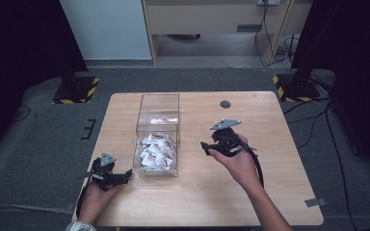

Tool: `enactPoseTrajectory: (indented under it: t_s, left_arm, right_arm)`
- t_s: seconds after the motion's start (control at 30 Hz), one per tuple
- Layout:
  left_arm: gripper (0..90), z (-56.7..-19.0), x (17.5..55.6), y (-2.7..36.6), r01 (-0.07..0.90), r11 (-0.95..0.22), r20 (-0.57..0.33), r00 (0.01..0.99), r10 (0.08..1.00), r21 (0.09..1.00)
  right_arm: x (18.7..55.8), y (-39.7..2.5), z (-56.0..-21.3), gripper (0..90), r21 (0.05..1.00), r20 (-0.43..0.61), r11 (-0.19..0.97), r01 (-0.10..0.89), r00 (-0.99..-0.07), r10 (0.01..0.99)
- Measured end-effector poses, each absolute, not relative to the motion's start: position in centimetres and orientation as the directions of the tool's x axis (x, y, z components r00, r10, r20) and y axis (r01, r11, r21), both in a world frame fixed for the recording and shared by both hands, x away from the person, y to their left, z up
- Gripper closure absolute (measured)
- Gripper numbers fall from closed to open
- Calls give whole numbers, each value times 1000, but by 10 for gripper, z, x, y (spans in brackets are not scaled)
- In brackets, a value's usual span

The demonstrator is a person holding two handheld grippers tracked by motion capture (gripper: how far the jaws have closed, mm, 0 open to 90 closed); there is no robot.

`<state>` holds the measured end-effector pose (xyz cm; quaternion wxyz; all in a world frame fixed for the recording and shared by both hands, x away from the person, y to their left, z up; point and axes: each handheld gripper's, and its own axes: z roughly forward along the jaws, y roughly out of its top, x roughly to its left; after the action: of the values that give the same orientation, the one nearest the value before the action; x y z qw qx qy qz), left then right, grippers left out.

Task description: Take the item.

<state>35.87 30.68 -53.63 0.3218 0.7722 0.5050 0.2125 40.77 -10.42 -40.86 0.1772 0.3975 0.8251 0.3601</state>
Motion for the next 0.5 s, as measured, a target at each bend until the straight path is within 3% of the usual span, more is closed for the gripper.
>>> enactPoseTrajectory:
  t_s: [0.5]
  left_arm:
    - [65, -536, 359, 307, 643, -280, 1, 399, 917, 713]
  right_arm:
    - [413, -74, -392, 433, 747, -23, 453, 487, -662, 749]
